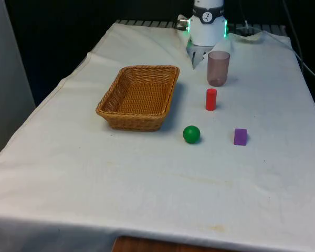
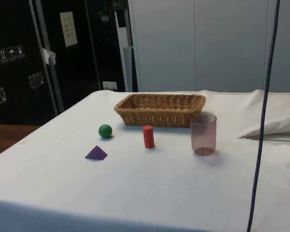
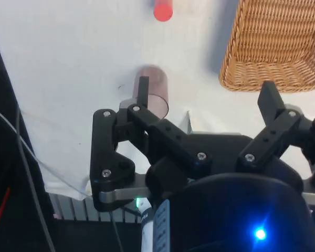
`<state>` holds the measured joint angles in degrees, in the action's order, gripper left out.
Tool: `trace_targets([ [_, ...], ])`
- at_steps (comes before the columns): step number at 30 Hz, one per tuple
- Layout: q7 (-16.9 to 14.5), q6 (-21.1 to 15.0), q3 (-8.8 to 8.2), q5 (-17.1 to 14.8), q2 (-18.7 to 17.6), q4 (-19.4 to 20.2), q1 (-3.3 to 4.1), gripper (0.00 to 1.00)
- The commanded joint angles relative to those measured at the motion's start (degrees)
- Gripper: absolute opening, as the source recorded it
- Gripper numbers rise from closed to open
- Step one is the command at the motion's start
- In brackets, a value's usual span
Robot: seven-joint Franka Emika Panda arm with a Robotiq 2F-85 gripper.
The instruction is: Pick up the triangular block and place it into the basket.
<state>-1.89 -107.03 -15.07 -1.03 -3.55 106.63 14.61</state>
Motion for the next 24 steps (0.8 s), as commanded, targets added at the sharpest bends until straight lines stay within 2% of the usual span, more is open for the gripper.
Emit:
trace_targets([
  [1, 0.3, -0.3, 0.11, 0.2, -0.7, -0.5, 0.11, 1.0],
  [8, 1.9, -2.5, 0.97, 0.9, -2.8, -1.3, 0.4, 1.0],
  [9, 1.3, -2.2, 0.97, 0.4, -2.6, -1.2, 0.11, 1.0],
  [10, 2.2, -2.9, 1.15, 1.1, -3.0, -1.3, 0.46, 1.0],
  [16, 4.9, -5.8, 2.92, 2.5, -3.6, -0.3, 0.63, 1.0],
  [18, 4.4, -5.2, 3.04, 2.0, -3.7, -0.6, 0.4, 1.0],
  [19, 5.6, -6.8, 3.27, 2.9, -3.6, 0.0, 0.69, 1.0],
  [24, 7.5, -9.5, 4.35, 3.8, -3.6, 1.1, 0.86, 1.0],
])
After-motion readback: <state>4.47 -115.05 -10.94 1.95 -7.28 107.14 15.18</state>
